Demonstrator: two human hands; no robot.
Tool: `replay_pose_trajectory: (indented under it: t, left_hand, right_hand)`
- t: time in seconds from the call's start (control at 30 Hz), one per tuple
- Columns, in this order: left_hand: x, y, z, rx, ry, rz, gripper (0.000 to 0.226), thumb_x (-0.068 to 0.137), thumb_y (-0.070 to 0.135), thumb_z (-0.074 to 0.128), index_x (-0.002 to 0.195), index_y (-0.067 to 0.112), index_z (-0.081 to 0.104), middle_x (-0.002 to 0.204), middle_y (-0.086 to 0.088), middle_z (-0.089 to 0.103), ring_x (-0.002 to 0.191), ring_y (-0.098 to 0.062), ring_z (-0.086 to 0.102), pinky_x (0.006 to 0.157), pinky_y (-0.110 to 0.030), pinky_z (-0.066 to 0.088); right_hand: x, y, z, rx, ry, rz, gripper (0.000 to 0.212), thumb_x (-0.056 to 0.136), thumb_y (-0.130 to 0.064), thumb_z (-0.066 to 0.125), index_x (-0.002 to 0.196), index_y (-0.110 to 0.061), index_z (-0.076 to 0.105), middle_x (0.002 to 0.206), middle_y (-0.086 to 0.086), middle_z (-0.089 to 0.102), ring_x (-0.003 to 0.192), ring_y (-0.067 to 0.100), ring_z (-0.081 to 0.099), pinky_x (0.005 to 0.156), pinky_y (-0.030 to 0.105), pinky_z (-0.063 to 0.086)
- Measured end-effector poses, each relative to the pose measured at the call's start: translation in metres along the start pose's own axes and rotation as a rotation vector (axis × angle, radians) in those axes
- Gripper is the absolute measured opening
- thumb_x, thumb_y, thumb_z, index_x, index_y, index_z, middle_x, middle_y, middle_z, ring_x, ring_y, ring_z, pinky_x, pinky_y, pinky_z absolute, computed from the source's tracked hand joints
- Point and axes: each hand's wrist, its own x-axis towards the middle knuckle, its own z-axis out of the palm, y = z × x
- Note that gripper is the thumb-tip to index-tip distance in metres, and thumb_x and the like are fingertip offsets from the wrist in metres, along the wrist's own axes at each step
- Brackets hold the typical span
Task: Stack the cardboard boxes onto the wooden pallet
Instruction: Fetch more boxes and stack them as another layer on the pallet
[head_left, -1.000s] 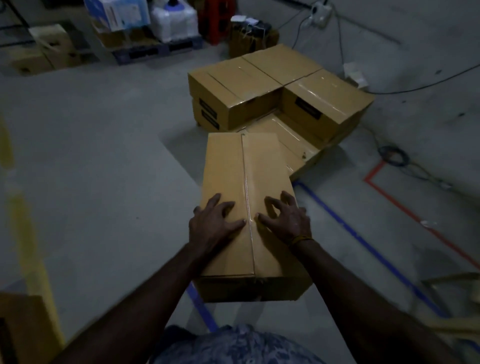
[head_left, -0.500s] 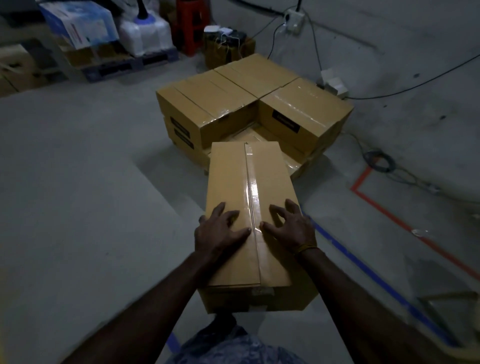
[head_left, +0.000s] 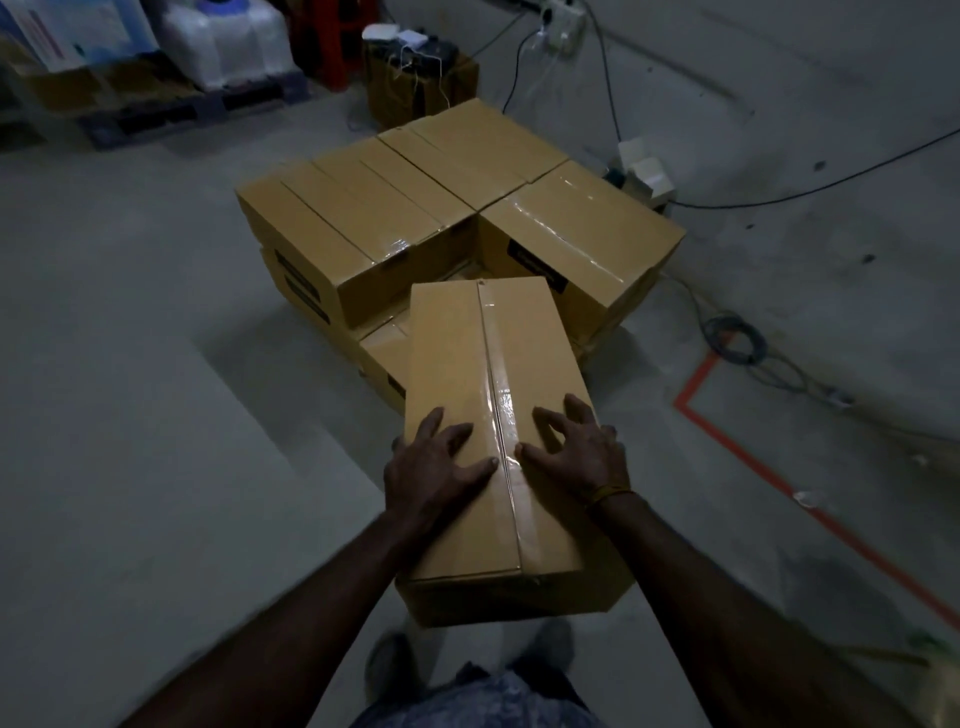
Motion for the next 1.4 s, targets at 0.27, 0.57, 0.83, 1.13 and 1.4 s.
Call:
replay_pose_trajectory:
  t: [0.27,0.57,0.83,1.13,1.4]
  left_hand:
    - [0.104,0.093,0.044,-0.041,0.059,-0.104,0.080,0.074,0.083,0.053,0.145,0.047,0.040,0.163,0.012,0.017,0.142,-0.041,0.026,0.104,-0.058,0.037]
    - [0.186,0.191,0.067,-0.112,0.164,-0.256,0.077,0.076,0.081,0.055,0.144,0.046,0.042,0.164,0.011,0.017,0.142,-0.042,0.025,0.106,-0.061,0.036]
    - [0.272,0.201,0.072,-0.114,0.147,-0.348,0.077,0.078,0.078,0.057,0.146,0.046,0.040,0.164,0.011,0.017,0.143,-0.043,0.024,0.106,-0.059,0.035]
    - [0.364,0.195,0.082,-0.198,0.137,-0.419,0.076,0.077,0.078,0.056,0.145,0.047,0.041,0.164,0.013,0.015,0.143,-0.039,0.025,0.106,-0.054,0.036]
    - [0.449,0.202,0.119,-0.213,0.160,-0.508,0.075,0.079,0.078,0.054,0.146,0.049,0.036,0.164,0.018,0.005,0.146,-0.032,0.018,0.107,-0.051,0.037]
  right_hand:
    - [0.130,0.083,-0.053,0.007,-0.036,-0.125,0.076,0.078,-0.076,0.060,0.145,-0.046,0.039,0.164,-0.005,0.011,0.139,0.036,0.034,0.108,0.050,0.037]
    - [0.256,0.138,-0.131,-0.064,-0.163,-0.275,0.076,0.078,-0.073,0.062,0.145,-0.046,0.037,0.163,-0.006,0.009,0.136,0.041,0.032,0.105,0.052,0.039]
    - [0.350,0.139,-0.137,-0.071,-0.236,-0.295,0.075,0.081,-0.071,0.062,0.147,-0.047,0.035,0.163,-0.006,0.007,0.138,0.040,0.029,0.106,0.053,0.037]
    - [0.454,0.127,-0.146,-0.134,-0.345,-0.341,0.073,0.082,-0.070,0.061,0.147,-0.049,0.033,0.163,-0.007,0.006,0.139,0.038,0.028,0.108,0.053,0.035]
    - [0.559,0.147,-0.127,-0.164,-0.413,-0.402,0.077,0.081,-0.074,0.059,0.148,-0.052,0.027,0.164,-0.011,-0.001,0.143,0.034,0.024,0.112,0.052,0.033]
